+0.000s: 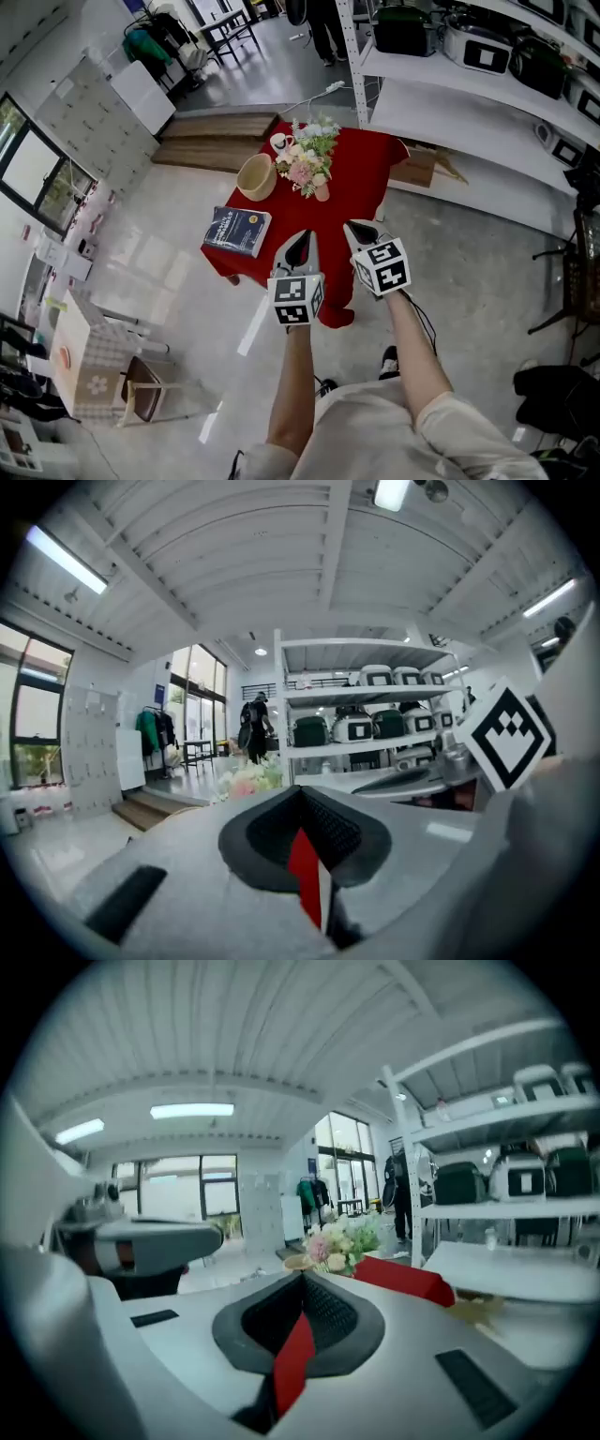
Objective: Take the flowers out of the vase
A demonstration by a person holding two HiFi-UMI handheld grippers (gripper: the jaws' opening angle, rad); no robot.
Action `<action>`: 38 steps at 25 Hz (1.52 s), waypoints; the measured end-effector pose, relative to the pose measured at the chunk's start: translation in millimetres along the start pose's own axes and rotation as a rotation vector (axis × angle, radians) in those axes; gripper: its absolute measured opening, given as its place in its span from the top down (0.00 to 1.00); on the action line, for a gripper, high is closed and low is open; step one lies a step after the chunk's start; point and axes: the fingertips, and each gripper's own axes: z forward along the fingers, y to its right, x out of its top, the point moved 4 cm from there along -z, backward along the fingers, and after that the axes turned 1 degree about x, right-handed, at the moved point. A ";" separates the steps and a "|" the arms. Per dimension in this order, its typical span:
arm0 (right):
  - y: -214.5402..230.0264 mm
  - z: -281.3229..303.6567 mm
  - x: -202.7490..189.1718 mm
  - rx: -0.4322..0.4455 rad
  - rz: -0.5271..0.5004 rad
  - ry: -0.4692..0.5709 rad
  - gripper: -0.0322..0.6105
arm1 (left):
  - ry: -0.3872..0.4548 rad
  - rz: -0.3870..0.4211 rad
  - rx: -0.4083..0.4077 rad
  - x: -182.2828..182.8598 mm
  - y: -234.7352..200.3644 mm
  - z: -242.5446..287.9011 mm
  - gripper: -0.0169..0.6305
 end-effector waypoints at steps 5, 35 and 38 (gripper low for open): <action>14.4 -8.9 -3.1 0.128 0.304 0.142 0.94 | 0.024 -0.028 0.135 14.6 2.8 8.9 0.96; 139.8 36.9 -33.6 0.241 0.192 0.008 0.94 | -0.087 -0.163 -0.017 -41.7 21.2 122.2 0.96; 156.4 54.0 -30.3 0.233 0.151 -0.025 0.94 | -0.149 -0.095 -0.001 -46.7 -0.8 149.0 0.96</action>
